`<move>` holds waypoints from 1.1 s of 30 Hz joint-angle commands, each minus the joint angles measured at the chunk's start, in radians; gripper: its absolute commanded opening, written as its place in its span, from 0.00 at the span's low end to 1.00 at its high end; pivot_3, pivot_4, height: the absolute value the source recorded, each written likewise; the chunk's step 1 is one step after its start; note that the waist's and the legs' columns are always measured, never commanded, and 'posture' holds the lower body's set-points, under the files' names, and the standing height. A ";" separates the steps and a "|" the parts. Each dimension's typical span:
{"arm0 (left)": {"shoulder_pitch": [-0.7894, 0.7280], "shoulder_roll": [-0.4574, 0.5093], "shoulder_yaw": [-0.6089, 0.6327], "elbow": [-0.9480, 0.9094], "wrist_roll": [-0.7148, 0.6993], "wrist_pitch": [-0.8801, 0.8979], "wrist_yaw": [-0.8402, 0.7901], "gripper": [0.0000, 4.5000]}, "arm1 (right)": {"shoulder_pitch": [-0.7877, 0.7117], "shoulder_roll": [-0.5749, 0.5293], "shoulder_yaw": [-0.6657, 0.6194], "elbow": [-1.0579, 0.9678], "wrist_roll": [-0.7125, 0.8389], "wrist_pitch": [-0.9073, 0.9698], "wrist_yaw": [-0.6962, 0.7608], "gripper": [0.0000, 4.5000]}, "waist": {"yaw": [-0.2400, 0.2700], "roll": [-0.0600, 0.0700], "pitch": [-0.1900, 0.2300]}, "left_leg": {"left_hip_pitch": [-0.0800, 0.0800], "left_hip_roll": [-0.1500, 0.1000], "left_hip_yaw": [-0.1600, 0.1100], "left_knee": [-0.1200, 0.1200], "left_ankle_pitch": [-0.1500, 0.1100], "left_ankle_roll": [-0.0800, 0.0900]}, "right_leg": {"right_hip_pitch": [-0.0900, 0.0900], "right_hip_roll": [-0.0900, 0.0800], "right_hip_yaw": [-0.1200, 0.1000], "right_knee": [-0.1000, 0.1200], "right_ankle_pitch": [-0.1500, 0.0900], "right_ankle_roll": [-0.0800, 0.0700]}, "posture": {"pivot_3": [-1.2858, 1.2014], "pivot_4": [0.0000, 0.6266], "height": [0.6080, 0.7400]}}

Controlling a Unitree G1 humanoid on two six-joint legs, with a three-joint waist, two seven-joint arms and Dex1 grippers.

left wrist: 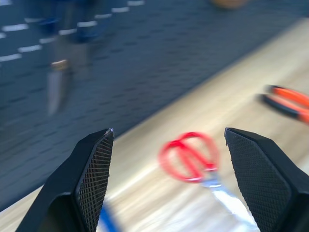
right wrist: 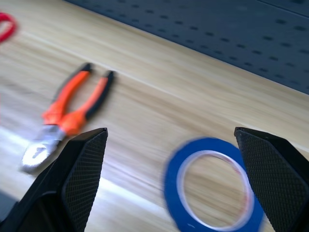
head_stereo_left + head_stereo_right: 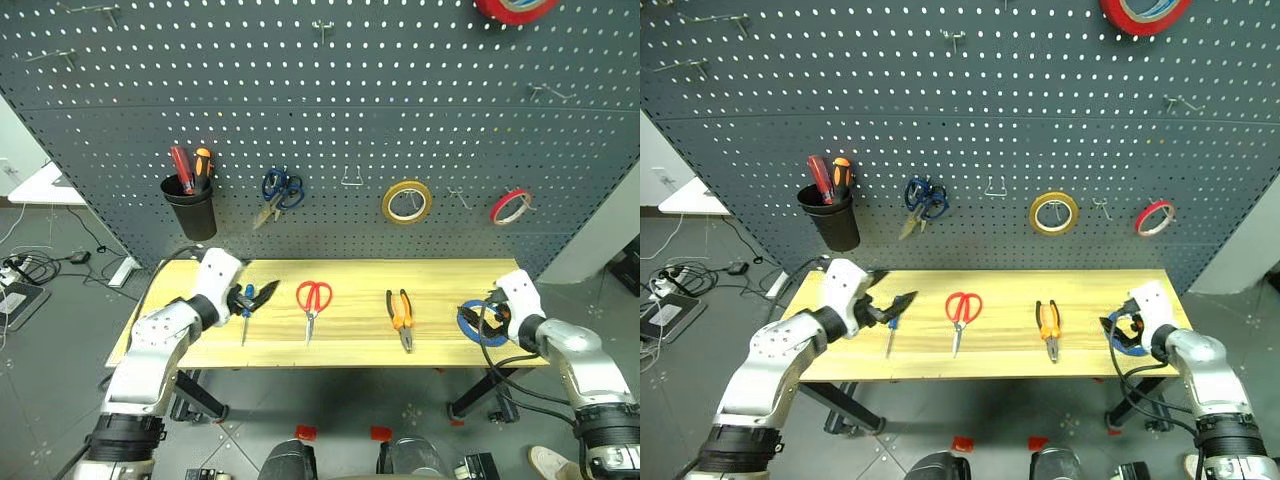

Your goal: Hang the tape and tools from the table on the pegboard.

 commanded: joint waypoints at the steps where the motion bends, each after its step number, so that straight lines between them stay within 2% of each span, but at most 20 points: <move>1: -0.024 0.014 -0.058 -0.014 0.006 -0.029 -0.071 0.86 | -0.072 -0.015 0.026 -0.037 -0.008 0.134 -0.004 1.00 | -0.003 0.001 0.018 | 0.000 0.000 0.000 0.000 0.000 0.000 | 0.000 0.000 0.001 0.000 0.001 0.001 | 0.40 0.20 1.00; 8: -0.072 0.016 -0.193 0.003 0.054 -0.096 -0.188 0.86 | -0.236 -0.016 0.094 0.185 -0.083 0.241 -0.050 1.00 | 0.000 0.000 0.088 | -0.006 0.001 0.003 0.000 0.003 0.006 | -0.007 0.002 0.004 0.001 0.001 0.000 | 0.40 0.35 1.00; 12: -0.099 0.005 -0.242 -0.020 0.048 -0.098 -0.244 0.86 | -0.313 -0.011 0.108 0.334 -0.116 0.237 -0.074 1.00 | 0.009 0.000 0.122 | -0.009 0.001 0.005 0.001 0.002 0.008 | -0.009 0.002 0.004 0.002 0.004 -0.004 | 0.41 0.41 1.00; 15: -0.115 -0.001 -0.274 -0.042 0.039 -0.081 -0.283 0.86 | -0.375 0.001 0.096 0.462 -0.123 0.236 -0.099 1.00 | 0.013 -0.001 0.144 | -0.010 0.001 0.007 0.001 0.002 0.008 | -0.009 0.002 0.005 0.001 0.004 -0.004 | 0.41 0.44 1.00; 22: -0.132 -0.004 -0.294 -0.069 0.013 -0.028 -0.331 0.86 | -0.445 0.018 0.117 0.596 -0.125 0.258 -0.061 1.00 | 0.017 -0.006 0.183 | -0.009 0.003 0.010 0.001 0.001 0.009 | -0.010 0.002 0.007 0.000 0.004 -0.004 | 0.42 0.47 1.00; 26: -0.142 -0.008 -0.290 -0.075 -0.024 -0.008 -0.371 0.87 | -0.487 0.027 0.131 0.690 -0.139 0.266 -0.049 0.81 | 0.018 -0.008 0.185 | -0.009 0.003 0.010 0.001 0.001 0.009 | -0.010 0.002 0.007 0.000 0.004 -0.003 | 0.42 0.47 1.00; 33: -0.138 -0.022 -0.293 -0.064 -0.012 -0.075 -0.370 0.87 | -0.513 0.044 0.176 0.750 -0.189 0.224 -0.062 0.26 | 0.022 -0.010 0.186 | -0.009 0.003 0.010 0.002 0.001 0.009 | -0.010 0.002 0.007 0.000 0.004 -0.001 | 0.42 0.44 1.00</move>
